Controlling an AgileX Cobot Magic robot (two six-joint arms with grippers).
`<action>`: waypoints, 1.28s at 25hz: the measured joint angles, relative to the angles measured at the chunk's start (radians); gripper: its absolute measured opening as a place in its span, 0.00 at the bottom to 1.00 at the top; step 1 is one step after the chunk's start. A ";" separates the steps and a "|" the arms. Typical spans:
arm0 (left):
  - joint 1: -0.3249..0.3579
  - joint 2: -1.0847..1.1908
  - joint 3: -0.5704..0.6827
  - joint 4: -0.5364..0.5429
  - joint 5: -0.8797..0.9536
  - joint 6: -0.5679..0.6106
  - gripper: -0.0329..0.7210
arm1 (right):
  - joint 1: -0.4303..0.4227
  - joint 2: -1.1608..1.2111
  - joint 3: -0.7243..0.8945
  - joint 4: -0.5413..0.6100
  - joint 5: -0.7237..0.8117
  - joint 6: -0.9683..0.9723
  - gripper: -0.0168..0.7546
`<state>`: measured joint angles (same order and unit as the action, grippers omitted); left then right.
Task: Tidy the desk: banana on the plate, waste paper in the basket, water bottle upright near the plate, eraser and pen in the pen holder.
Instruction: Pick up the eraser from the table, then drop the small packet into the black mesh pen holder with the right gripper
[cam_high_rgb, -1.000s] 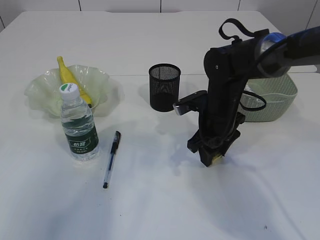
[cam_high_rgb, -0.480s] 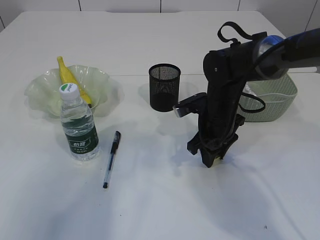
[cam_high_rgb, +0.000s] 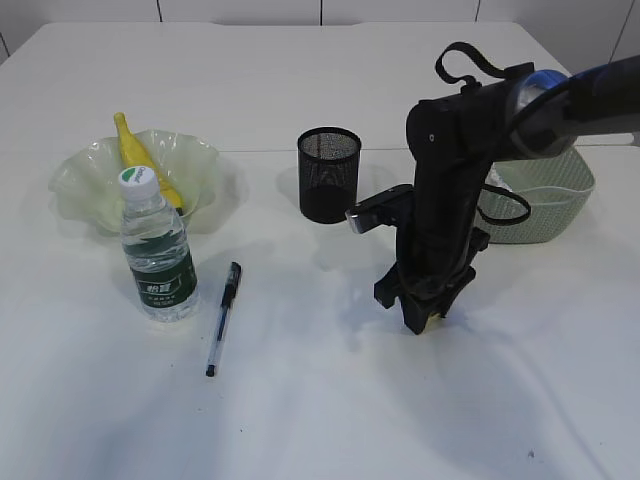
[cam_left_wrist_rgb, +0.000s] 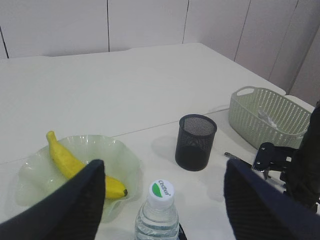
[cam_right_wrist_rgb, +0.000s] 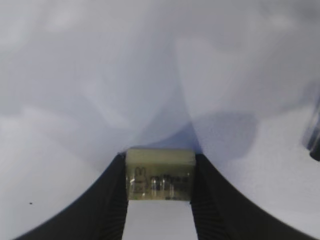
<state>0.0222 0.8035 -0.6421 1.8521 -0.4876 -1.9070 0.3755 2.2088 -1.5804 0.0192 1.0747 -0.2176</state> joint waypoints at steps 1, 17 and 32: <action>0.000 0.000 0.000 0.000 0.000 0.000 0.73 | 0.000 0.000 -0.005 0.000 0.005 0.000 0.39; 0.000 0.000 0.000 0.000 0.000 0.000 0.73 | 0.000 -0.012 -0.247 0.020 0.071 0.006 0.39; 0.000 0.000 0.000 0.000 0.000 0.000 0.73 | 0.000 -0.012 -0.398 0.046 -0.148 0.041 0.39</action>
<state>0.0222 0.8035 -0.6421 1.8521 -0.4876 -1.9070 0.3755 2.1966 -1.9784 0.0655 0.9267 -0.1761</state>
